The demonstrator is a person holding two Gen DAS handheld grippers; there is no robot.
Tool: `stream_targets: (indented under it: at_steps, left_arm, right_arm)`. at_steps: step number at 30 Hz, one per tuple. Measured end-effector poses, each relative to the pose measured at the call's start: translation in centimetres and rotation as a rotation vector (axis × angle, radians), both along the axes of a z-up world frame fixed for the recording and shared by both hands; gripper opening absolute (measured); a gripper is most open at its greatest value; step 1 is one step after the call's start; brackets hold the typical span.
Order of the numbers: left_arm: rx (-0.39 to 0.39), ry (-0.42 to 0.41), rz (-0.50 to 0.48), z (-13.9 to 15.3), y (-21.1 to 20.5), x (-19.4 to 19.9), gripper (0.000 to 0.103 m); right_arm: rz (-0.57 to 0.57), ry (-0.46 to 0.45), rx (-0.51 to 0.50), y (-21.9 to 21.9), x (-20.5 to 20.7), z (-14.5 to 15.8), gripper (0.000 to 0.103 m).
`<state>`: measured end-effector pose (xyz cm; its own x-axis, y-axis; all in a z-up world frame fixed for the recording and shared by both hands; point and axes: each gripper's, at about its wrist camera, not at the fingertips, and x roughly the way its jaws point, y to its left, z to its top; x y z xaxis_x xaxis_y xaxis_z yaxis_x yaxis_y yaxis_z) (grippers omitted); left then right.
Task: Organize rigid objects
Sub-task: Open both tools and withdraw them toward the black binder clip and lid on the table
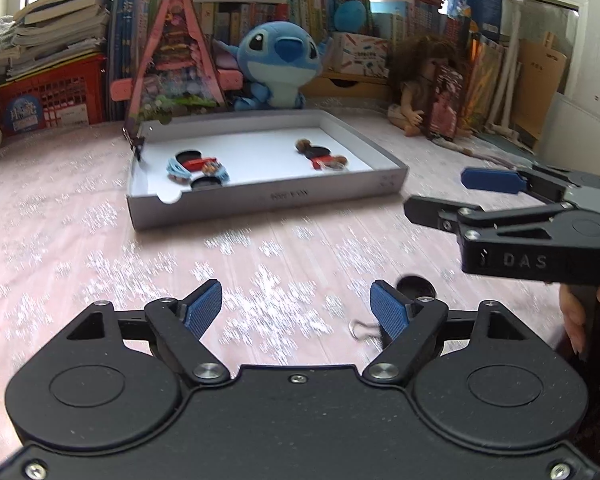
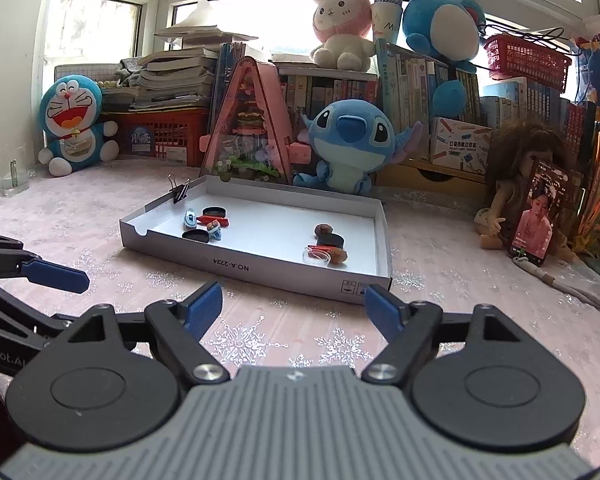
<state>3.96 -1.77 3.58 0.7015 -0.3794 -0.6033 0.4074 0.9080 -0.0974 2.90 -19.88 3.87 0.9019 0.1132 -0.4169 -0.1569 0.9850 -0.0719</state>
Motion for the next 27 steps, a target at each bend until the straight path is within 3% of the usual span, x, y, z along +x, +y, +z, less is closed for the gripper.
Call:
stream_targets:
  at_steps: [8,12,27]
  left_arm:
    - [0.007,0.049,-0.079,-1.8,-1.5,-2.4,0.080]
    - [0.031,0.029,-0.081,-2.6,-2.8,-2.6,0.081]
    - [0.083,-0.015,0.065,-3.2,-1.5,-0.6,0.082]
  right_arm:
    - [-0.023,0.021,0.014,-0.7,-0.7,-1.1,0.087]
    - [-0.030,0.030,0.026,-0.9,-0.7,-1.4,0.087]
    - [-0.034,0.063,0.053,-1.2,-1.5,-2.8,0.087]
